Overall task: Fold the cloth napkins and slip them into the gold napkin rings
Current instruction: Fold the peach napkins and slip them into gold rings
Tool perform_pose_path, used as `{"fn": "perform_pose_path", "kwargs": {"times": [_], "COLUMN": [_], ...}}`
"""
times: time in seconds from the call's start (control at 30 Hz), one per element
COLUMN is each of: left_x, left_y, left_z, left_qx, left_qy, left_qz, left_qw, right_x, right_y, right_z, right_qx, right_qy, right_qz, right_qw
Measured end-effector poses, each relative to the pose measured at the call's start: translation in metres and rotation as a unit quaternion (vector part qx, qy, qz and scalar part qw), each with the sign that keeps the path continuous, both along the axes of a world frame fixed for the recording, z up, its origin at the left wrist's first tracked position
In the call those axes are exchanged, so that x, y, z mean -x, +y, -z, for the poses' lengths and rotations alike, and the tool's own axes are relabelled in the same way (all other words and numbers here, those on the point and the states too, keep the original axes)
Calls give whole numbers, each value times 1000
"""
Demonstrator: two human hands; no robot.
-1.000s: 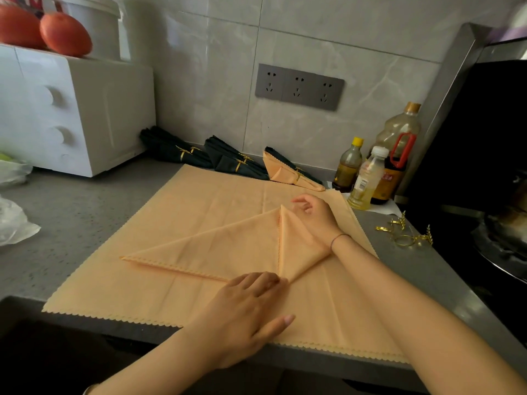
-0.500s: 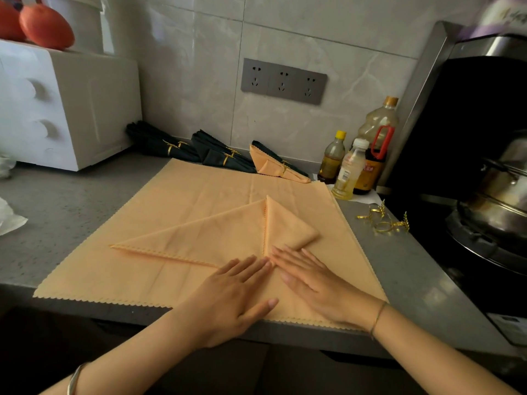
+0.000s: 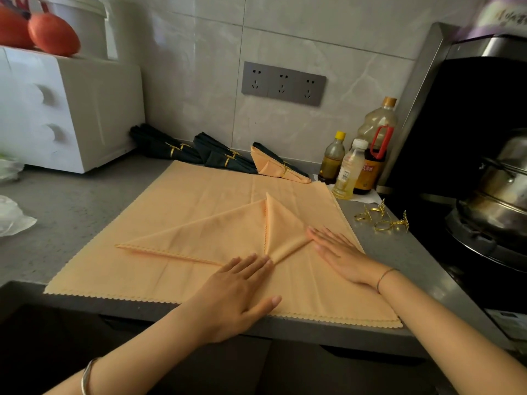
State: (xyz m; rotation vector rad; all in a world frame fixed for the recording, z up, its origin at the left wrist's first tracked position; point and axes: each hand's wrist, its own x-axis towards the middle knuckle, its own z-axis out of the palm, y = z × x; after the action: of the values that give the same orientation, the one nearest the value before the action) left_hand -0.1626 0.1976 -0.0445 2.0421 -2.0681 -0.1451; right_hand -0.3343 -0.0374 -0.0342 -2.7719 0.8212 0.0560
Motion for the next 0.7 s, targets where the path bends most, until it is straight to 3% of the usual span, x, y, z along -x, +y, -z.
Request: {"fn": "perform_pose_path", "kwargs": {"times": [0.2,0.4,0.7], "left_x": [3,-16,-25], "left_y": [0,4,-8], "left_z": [-5,-17,-14], "left_qx": [-14,-41,-18], "left_qy": [28,227,289], "left_qz": [1,-19,-5], "left_qw": [1000,973,957], "right_x": [-11,-21,-50], "right_y": [21,90,109], "right_z": [2,-11,-4], "right_qx": [-14,-48,154], "right_qy": [-90,-168,-210], "right_qz": [18,-57,-112], "right_qw": [996,983,959]}}
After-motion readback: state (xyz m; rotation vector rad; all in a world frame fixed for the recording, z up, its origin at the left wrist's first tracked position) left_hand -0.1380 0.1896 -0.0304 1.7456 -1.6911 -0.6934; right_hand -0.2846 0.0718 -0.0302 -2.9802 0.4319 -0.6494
